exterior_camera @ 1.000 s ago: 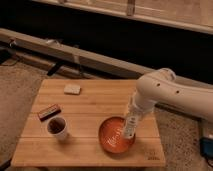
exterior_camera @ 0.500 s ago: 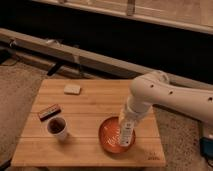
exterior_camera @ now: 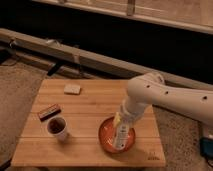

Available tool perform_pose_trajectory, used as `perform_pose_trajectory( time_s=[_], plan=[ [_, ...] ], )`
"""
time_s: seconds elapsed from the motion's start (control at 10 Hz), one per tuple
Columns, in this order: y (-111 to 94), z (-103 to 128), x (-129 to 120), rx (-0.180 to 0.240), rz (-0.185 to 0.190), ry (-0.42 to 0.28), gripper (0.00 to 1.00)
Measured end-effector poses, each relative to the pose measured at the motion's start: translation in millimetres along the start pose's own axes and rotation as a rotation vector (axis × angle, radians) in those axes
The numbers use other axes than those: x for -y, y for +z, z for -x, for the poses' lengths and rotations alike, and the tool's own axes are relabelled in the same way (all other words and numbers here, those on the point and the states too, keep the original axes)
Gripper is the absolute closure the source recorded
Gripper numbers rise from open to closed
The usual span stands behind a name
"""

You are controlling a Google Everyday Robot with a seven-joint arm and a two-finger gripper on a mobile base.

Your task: Place the bottle in the ceramic bowl

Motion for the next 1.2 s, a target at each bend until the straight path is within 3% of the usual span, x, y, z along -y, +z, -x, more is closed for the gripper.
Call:
perform_pose_trajectory(
  time_s=[0.5,1.2],
  plan=[
    [19.7,-7.2,11.4,0.029,-0.018,-0.01,0.2],
    [20.6,-7.9,11.8,0.03,-0.018,-0.01,0.2]
  ],
)
